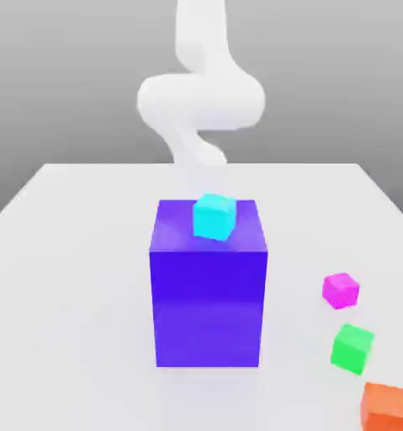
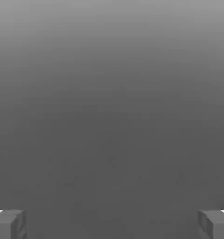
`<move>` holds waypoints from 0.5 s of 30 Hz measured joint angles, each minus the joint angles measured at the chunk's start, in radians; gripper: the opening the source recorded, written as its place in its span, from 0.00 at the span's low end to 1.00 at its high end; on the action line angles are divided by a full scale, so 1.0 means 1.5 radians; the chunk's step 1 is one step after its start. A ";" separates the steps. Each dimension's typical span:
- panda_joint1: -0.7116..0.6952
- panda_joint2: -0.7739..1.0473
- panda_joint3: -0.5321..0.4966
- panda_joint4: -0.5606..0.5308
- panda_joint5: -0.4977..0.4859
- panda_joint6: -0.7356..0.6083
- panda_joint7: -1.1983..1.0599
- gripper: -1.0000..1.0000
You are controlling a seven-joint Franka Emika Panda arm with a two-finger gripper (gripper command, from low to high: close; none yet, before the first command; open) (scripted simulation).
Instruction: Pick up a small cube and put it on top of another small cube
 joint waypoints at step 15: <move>0.174 0.347 0.269 -0.280 0.078 0.266 0.199 0.50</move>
